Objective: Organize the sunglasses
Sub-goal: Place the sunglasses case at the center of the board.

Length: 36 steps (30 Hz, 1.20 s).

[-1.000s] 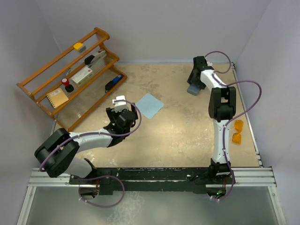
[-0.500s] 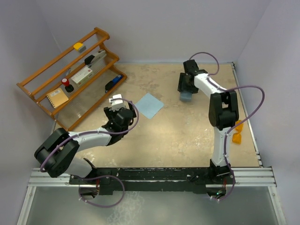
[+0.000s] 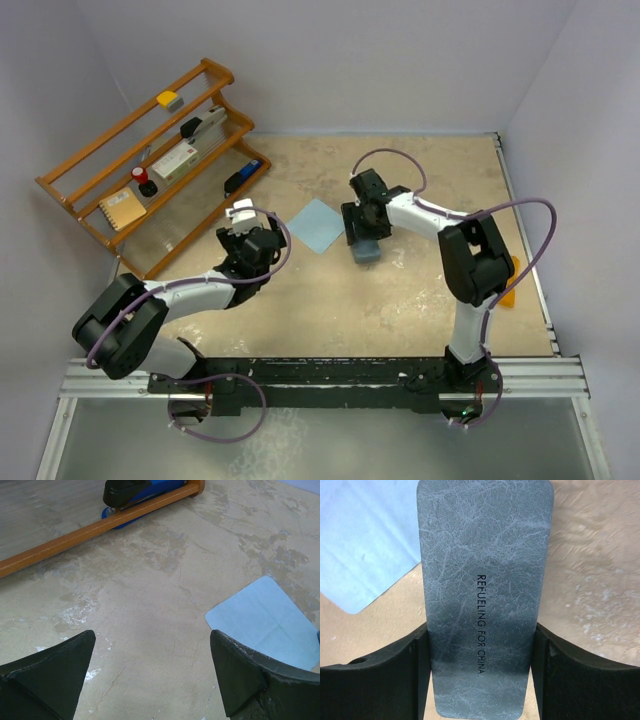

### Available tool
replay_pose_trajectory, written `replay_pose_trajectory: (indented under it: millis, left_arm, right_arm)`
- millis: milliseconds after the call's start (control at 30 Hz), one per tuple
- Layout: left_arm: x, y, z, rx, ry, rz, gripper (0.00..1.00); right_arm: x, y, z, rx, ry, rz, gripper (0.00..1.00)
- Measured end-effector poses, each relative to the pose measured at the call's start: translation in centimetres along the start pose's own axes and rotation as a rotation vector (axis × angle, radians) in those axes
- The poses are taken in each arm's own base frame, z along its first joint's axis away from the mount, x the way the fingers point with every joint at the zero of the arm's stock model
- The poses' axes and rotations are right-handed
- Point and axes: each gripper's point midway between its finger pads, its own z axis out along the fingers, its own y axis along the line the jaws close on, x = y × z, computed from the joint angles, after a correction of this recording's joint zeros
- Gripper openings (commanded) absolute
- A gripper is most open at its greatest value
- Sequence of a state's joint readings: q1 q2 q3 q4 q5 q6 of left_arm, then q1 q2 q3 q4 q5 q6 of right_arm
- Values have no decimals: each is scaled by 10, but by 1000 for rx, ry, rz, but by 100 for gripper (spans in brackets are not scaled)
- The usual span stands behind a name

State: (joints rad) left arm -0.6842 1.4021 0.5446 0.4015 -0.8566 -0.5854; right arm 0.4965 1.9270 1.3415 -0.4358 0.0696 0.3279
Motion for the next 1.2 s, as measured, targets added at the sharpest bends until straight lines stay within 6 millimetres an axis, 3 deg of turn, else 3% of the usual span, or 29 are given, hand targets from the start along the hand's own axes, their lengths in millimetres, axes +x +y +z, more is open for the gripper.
replay_pose_trajectory:
  millis: [200,300,400,500,667,1200]
  left_arm:
    - [1,1,1,-1,4,-5,94]
    - [0,2,1,0,5,-8,94]
    - [0,1,1,2,6,-8,94]
    - [0,1,1,3,7,-8,94]
    - [-1,1,1,6,5,-10,94]
    - [0,4,0,12,11,-13,94]
  right_arm:
    - [17,12,-7,-25,3,-42,2]
    - [22,13,-6,-19,3,-63,25]
    - [23,13,-6,-13,3,-76,41]
    - [23,13,-6,-10,2,-87,48]
    - [24,12,-4,-1,20,-105,68]
    - [25,14,3,37,93,-149,75]
